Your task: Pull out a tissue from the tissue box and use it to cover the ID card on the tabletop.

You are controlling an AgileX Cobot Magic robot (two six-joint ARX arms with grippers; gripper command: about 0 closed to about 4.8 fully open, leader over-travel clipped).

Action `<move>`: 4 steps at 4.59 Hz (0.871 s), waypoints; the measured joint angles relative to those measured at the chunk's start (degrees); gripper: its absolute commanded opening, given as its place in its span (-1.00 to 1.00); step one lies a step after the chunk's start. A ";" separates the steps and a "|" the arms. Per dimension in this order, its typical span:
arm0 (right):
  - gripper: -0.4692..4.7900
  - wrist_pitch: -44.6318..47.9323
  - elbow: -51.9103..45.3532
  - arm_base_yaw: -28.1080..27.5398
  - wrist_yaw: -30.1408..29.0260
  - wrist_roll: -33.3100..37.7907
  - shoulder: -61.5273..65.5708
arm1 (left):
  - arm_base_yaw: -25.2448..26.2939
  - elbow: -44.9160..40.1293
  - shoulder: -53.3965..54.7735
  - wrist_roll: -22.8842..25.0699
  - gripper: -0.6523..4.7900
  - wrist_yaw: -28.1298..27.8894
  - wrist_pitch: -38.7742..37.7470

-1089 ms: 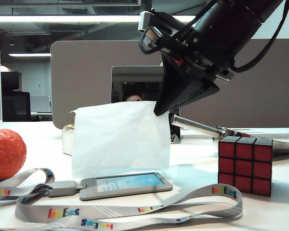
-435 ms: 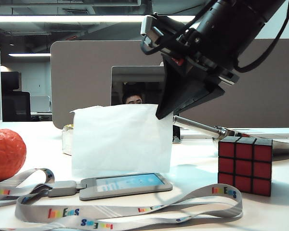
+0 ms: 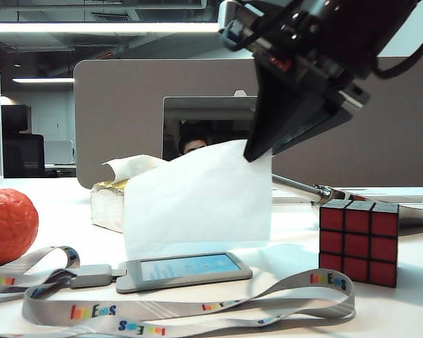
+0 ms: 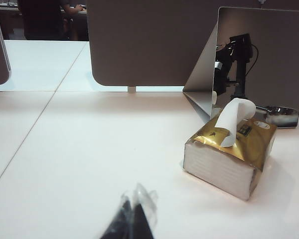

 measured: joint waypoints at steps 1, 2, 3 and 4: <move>-0.61 -2.32 0.04 0.02 -0.24 0.04 -0.37 | 0.00 0.00 0.00 0.00 -0.78 0.00 -0.02; -0.49 -5.18 0.02 0.13 -0.81 0.15 -0.37 | 0.00 0.00 0.00 0.00 -0.78 0.00 0.00; -0.12 -5.11 0.00 0.13 -2.14 0.15 -0.37 | 0.00 0.00 0.00 0.00 -0.78 0.00 -0.02; 0.13 -4.81 0.00 0.13 -6.58 0.17 -0.37 | 0.00 0.00 0.00 -0.02 -0.78 0.00 0.00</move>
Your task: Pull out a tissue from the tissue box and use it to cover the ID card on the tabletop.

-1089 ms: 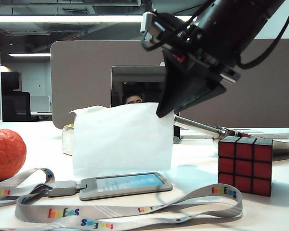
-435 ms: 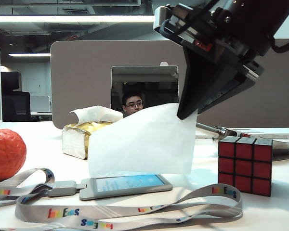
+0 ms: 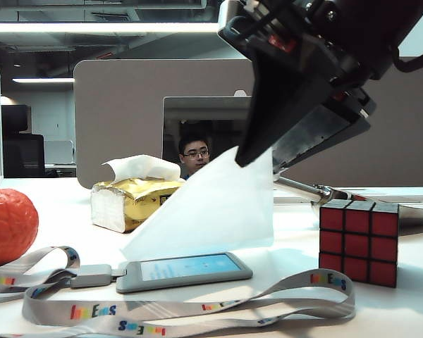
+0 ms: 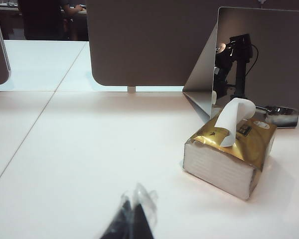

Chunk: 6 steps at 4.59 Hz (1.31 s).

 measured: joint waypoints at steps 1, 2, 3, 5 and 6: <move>0.36 -0.02 0.00 0.00 -2.14 0.02 0.00 | 0.00 0.00 0.00 0.02 -0.78 0.00 -0.02; 0.36 -1.88 -0.02 0.00 -2.56 0.02 0.00 | 0.00 0.00 0.00 0.02 -0.78 0.00 0.00; 0.33 -1.88 -0.02 0.00 -2.67 0.04 0.00 | 0.00 0.00 0.00 0.02 -0.78 0.00 0.00; -0.83 24.20 -0.02 -0.02 6.36 0.00 0.00 | 0.00 0.00 0.00 0.02 -0.78 0.00 0.00; -0.82 33.55 -0.02 -2.84 14.97 -2.32 -3.41 | 0.00 0.00 0.00 0.02 -0.78 0.00 -0.02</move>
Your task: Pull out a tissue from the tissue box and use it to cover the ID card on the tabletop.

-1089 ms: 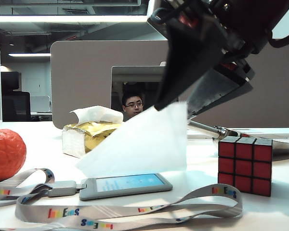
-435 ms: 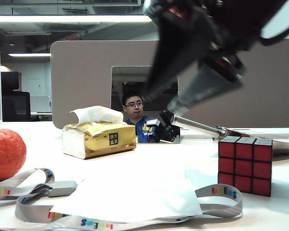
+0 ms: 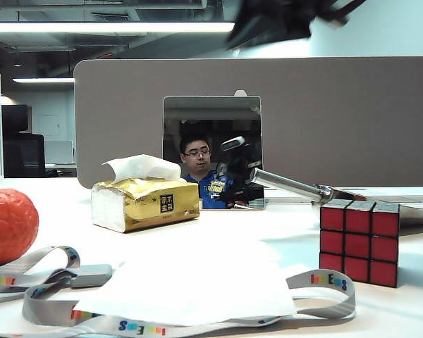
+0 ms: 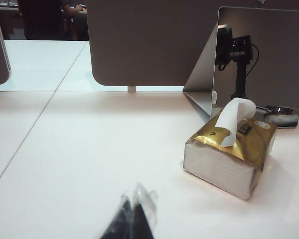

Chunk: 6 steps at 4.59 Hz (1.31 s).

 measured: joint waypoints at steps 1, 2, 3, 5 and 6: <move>-0.82 -1.81 0.11 -10.64 0.39 -3.80 -12.52 | 0.00 0.00 0.00 0.00 -0.78 0.00 0.02; -0.83 -12.87 -1.14 -20.87 -11.61 -14.43 -16.74 | 0.00 0.00 0.00 0.00 -0.78 0.00 0.00; -0.82 -12.94 -3.74 -32.74 -17.66 -12.96 -26.32 | 0.00 0.00 -0.02 0.00 -0.78 0.00 0.00; -0.82 -17.81 -28.41 -32.85 -14.56 -7.15 -62.62 | 0.00 0.00 -0.02 0.00 -0.78 0.00 0.02; -0.82 -18.62 -32.02 -33.18 -11.04 -7.10 -67.30 | 0.00 0.00 0.00 0.00 -0.78 0.00 0.02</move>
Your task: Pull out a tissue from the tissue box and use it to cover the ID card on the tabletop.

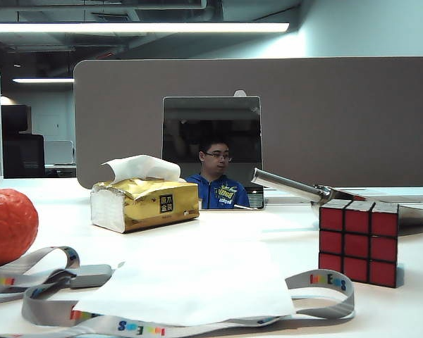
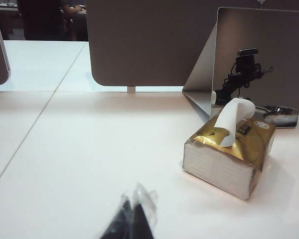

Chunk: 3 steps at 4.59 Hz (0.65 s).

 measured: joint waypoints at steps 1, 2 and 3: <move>-0.82 -0.15 -0.92 0.00 1.70 0.00 0.00 | 0.00 0.00 0.00 0.00 -0.78 -0.02 -0.02; -0.82 0.11 -0.92 -0.02 7.54 0.00 0.00 | 0.00 0.00 0.00 0.00 -0.78 0.00 0.00; -0.82 3.54 -3.15 -0.59 10.21 0.00 0.00 | 0.00 0.00 0.00 0.00 -0.78 0.00 0.00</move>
